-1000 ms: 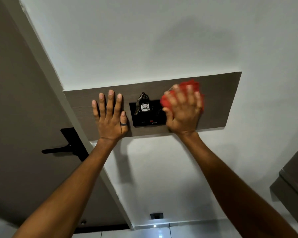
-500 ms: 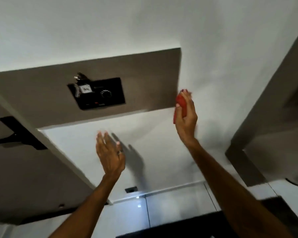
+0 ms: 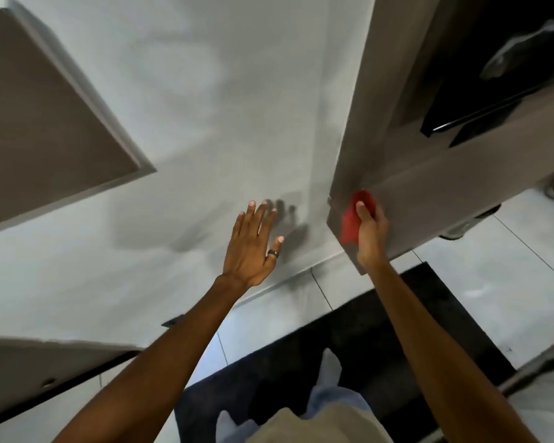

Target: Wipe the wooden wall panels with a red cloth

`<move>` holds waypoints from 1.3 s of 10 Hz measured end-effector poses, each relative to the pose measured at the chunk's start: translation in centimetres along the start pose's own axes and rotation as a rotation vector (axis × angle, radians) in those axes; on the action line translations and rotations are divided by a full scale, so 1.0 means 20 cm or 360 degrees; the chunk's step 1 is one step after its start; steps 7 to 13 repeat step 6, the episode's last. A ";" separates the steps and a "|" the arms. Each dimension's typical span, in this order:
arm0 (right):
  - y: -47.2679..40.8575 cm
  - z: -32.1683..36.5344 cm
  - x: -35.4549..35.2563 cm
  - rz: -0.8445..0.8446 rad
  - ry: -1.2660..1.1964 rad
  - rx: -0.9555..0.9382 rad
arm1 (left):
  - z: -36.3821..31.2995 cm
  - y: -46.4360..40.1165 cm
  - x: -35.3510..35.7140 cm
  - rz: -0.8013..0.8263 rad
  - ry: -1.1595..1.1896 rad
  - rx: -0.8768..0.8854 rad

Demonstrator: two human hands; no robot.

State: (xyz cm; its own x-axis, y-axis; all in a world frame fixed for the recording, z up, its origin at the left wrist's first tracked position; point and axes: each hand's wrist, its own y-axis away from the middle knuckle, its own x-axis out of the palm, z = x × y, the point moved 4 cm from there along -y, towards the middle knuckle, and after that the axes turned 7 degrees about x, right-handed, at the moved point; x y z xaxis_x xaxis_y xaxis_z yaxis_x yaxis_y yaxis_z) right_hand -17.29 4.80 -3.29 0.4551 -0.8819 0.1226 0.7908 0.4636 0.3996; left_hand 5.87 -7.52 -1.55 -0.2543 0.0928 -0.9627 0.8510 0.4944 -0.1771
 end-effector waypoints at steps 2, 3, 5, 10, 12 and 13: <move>-0.43 -0.18 -0.31 0.0246 0.2408 -0.0451 | -0.22 -0.22 0.25 0.0245 0.0030 -0.0014; -0.50 -0.24 -0.29 0.0237 0.2533 -0.0497 | -0.25 -0.25 0.30 0.0281 -0.0030 -0.0054; -0.46 -0.19 -0.26 0.0223 0.2583 -0.0533 | -0.24 -0.25 0.21 0.0215 -0.0209 -0.0118; -0.23 -0.14 -0.11 0.0136 0.2344 -0.0928 | -0.22 -0.19 0.03 -0.0061 -0.0254 -0.0162; -0.23 -0.14 -0.11 0.0136 0.2344 -0.0928 | -0.22 -0.19 0.03 -0.0061 -0.0254 -0.0162; -0.23 -0.14 -0.11 0.0136 0.2344 -0.0928 | -0.22 -0.19 0.03 -0.0061 -0.0254 -0.0162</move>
